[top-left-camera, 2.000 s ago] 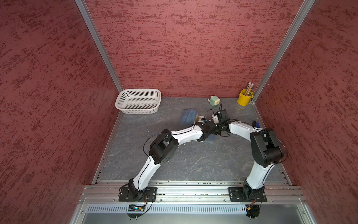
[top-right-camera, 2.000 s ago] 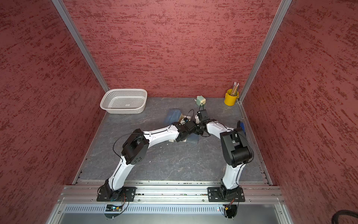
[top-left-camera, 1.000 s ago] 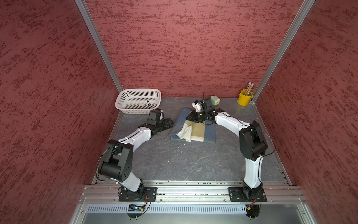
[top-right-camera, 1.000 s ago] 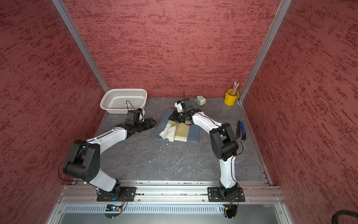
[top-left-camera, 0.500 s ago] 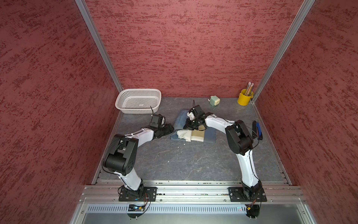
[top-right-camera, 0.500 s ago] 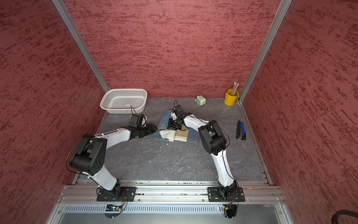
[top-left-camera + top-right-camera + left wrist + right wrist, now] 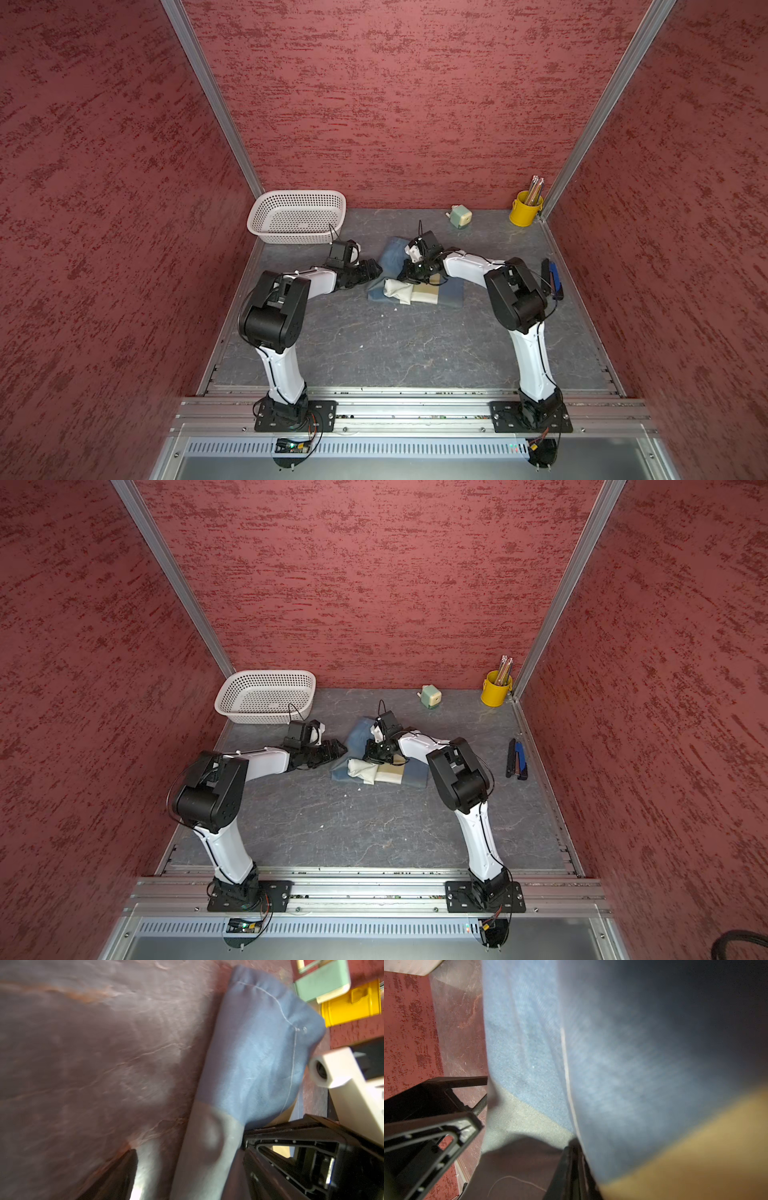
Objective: Roll up the pillowcase
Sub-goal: Roll the pillowcase at the center of the board.
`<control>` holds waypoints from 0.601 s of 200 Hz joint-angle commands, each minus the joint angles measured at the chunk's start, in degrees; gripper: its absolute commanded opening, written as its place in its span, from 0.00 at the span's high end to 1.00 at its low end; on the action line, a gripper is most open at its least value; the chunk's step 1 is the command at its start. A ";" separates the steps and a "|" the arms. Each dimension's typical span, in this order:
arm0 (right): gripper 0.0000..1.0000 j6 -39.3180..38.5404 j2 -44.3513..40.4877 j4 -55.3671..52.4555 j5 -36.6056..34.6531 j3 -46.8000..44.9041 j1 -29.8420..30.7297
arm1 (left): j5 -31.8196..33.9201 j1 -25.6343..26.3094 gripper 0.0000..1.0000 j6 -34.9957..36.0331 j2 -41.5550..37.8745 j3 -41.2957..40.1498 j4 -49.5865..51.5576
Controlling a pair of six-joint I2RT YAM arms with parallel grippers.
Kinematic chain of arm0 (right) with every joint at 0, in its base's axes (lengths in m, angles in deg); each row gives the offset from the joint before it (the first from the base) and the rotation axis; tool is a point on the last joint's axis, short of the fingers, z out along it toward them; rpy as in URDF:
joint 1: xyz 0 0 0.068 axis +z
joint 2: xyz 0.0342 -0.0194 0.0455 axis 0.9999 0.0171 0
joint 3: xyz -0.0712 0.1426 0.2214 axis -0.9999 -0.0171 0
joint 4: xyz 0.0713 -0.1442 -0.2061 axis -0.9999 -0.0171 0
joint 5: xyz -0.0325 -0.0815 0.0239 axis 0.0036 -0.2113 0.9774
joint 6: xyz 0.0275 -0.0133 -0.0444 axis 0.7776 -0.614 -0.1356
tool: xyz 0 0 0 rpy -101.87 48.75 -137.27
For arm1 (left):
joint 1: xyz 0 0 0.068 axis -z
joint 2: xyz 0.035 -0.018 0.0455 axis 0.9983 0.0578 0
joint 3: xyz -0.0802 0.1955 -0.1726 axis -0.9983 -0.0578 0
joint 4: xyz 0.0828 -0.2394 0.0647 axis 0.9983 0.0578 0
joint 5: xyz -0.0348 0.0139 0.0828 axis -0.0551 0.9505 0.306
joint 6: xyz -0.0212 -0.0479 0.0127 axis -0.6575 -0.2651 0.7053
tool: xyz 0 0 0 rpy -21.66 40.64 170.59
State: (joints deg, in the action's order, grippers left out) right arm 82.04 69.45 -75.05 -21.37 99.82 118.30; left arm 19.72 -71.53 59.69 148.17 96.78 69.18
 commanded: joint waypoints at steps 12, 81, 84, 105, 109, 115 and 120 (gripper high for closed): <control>0.88 0.39 -2.00 2.59 0.64 -1.31 -0.87 | -3.20 1.61 0.35 -1.51 4.93 0.28 -0.39; 0.58 -0.26 -7.62 1.04 -1.19 -3.58 -1.97 | 4.05 1.29 1.00 -2.68 1.13 -2.10 1.39; 0.57 -0.40 -8.72 0.96 -1.85 -4.32 -2.24 | 4.93 1.24 1.00 -2.36 0.51 -2.03 2.22; 0.52 -1.06 -15.69 -1.71 -6.87 -9.69 -5.46 | 15.07 1.73 1.00 1.21 -2.84 1.54 13.25; 0.52 -1.51 -16.38 -2.83 -7.78 -10.16 -6.10 | 17.11 2.11 1.00 2.17 -3.28 2.55 15.47; 0.53 -2.79 -16.86 -4.79 -9.19 -10.41 -6.84 | 20.61 2.82 1.00 3.31 -3.74 4.32 18.92; 0.54 -3.77 -16.85 -6.95 -10.94 -10.26 -7.16 | 23.37 3.66 1.00 4.19 -4.02 5.81 21.61</control>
State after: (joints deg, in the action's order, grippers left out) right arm 81.58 56.49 -75.64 -24.19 90.86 114.84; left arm 28.09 -69.45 59.02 147.03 97.27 76.37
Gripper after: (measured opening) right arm 0.477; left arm 0.058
